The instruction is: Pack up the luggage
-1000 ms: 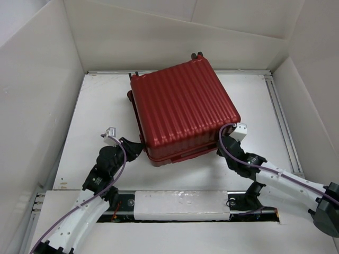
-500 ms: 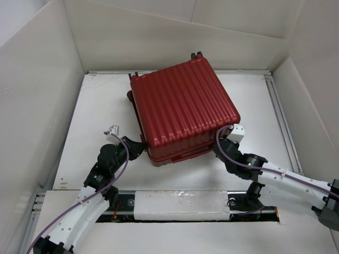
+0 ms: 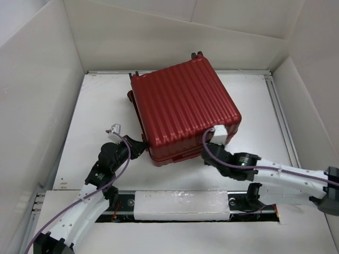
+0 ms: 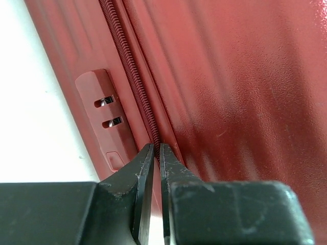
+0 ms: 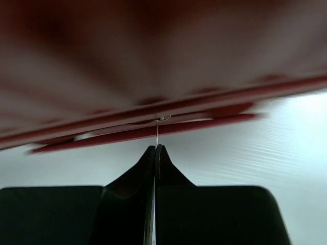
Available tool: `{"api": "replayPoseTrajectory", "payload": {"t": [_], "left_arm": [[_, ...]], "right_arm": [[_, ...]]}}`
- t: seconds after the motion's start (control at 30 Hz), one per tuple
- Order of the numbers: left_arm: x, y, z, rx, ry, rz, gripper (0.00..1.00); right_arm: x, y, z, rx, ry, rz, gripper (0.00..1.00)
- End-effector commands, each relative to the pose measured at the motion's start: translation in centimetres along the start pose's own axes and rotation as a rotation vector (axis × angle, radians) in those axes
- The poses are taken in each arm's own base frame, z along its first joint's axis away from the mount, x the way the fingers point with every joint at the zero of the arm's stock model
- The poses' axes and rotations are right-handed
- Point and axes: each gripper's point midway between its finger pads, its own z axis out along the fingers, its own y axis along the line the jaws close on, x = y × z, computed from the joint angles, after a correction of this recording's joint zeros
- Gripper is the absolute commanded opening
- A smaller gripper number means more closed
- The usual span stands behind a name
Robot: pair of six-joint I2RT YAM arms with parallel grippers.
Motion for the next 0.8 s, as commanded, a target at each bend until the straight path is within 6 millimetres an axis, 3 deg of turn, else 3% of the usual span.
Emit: {"api": "replayPoseTrajectory", "payload": {"t": [0.0,0.03,0.07,0.1,0.13,0.17,0.2,0.23,0.27,0.3,0.33,0.37,0.4,0.43,0.53,0.57,0.63,0.67,0.73,0.77], "left_arm": [[1.2,-2.7,0.2,0.144,0.061,-0.005,0.04],[1.2,-2.8,0.3,0.141,0.060,-0.012,0.04],[1.1,-3.2,0.4,0.154,0.053,-0.006,0.03],[1.3,-3.4,0.4,0.156,0.065,-0.005,0.03],[1.3,-3.4,0.6,0.153,0.067,-0.014,0.03],[1.2,-3.8,0.5,0.173,0.067,-0.011,0.03],[1.5,-3.7,0.6,0.170,0.081,-0.013,0.02],[1.2,-4.3,0.5,0.190,0.080,-0.019,0.02],[1.4,-4.5,0.4,0.198,0.091,-0.019,0.02],[1.5,-4.6,0.4,0.204,0.098,-0.018,0.01],[1.7,-4.7,0.3,0.210,0.105,-0.018,0.01],[1.5,-4.9,0.3,0.211,0.103,-0.008,0.01],[1.6,-4.8,0.1,0.207,0.107,-0.010,0.01],[1.8,-4.8,0.0,0.215,0.116,0.002,0.00],[1.9,-4.6,-0.1,0.203,0.124,0.028,0.00],[2.0,-5.1,-0.3,0.228,0.138,0.044,0.00],[1.8,-6.0,-0.5,0.269,0.137,0.053,0.00],[1.7,-6.2,-0.5,0.277,0.131,0.055,0.00],[2.0,-6.5,-0.5,0.296,0.151,0.058,0.00],[1.9,-6.6,-0.4,0.301,0.148,0.050,0.00]], "right_arm": [[0.1,11.5,-1.7,-0.385,0.020,0.025,0.00],[1.3,13.9,-3.0,-0.443,0.032,-0.015,0.00],[0.2,16.7,-4.3,-0.499,0.019,-0.006,0.00],[1.6,18.7,-3.8,-0.494,0.035,-0.063,0.00],[2.7,21.0,-5.5,-0.542,0.044,-0.097,0.00],[0.6,24.1,-7.3,-0.589,0.004,-0.083,0.00],[2.6,26.1,-6.9,-0.589,0.025,-0.141,0.00],[2.7,27.9,-7.8,-0.622,0.012,-0.176,0.00],[1.8,30.9,-10.4,-0.692,-0.009,-0.168,0.00],[2.2,32.6,-11.3,-0.731,-0.006,-0.183,0.00],[4.0,34.2,-10.8,-0.742,0.005,-0.240,0.00],[4.3,35.5,-11.4,-0.772,0.005,-0.248,0.00],[3.4,37.5,-13.1,-0.820,-0.009,-0.234,0.00],[4.5,38.2,-12.2,-0.808,0.001,-0.251,0.00],[4.1,38.4,-11.4,-0.769,-0.034,-0.221,0.00],[3.1,38.4,-12.4,-0.787,-0.057,-0.170,0.00],[3.0,36.9,-11.9,-0.749,-0.064,-0.152,0.00],[1.8,36.2,-12.9,-0.758,-0.086,-0.127,0.00],[1.4,34.9,-13.2,-0.742,-0.099,-0.107,0.00],[2.4,33.8,-13.2,-0.728,-0.091,-0.119,0.00]]}}
